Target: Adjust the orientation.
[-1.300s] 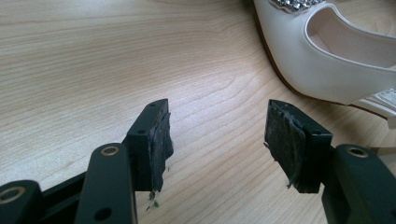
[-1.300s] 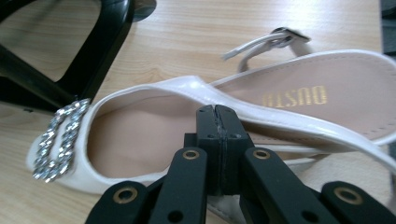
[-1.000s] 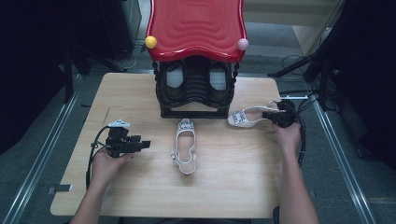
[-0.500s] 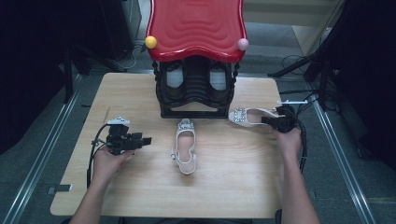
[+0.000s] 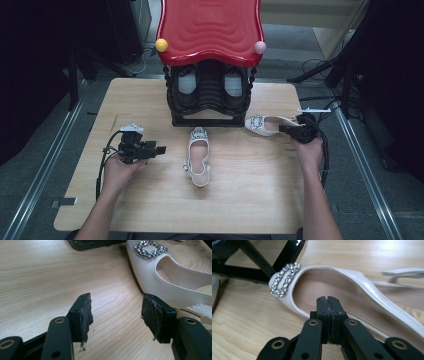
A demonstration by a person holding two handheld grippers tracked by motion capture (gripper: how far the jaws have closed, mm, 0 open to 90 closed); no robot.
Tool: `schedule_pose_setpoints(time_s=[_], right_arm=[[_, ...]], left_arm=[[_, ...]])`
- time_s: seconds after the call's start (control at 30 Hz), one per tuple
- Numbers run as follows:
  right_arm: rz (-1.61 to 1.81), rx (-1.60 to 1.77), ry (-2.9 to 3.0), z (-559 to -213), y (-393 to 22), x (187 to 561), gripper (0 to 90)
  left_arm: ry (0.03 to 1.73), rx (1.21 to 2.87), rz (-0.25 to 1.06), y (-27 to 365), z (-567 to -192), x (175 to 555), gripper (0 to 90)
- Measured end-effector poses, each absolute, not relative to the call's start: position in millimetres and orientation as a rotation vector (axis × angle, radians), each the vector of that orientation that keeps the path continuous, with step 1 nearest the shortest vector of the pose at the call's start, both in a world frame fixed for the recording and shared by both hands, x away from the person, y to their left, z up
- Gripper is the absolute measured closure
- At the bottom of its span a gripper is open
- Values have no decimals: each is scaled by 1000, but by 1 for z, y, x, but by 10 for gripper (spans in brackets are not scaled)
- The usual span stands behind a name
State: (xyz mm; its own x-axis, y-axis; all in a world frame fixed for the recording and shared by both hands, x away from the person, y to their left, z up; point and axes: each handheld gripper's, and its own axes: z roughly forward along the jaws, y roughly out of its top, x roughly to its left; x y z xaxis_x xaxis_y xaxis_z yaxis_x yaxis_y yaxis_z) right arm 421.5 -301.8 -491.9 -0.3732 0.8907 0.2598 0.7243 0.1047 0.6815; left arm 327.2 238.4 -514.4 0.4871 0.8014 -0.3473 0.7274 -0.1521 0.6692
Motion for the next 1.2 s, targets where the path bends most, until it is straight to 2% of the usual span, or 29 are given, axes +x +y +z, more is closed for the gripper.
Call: schedule_pose_setpoints(time_s=[0.57,0.83,1.2], right_arm=[[1166,1612,2037,-467,-329,423,898],[1138,1682,2062,-483,-342,430,900],[1118,1655,2136,-490,-325,426,900]], left_arm=[[1281,1926,119,243,-515,322,415],[1289,1921,123,245,-516,320,414],[1282,1902,130,245,-514,322,415]])
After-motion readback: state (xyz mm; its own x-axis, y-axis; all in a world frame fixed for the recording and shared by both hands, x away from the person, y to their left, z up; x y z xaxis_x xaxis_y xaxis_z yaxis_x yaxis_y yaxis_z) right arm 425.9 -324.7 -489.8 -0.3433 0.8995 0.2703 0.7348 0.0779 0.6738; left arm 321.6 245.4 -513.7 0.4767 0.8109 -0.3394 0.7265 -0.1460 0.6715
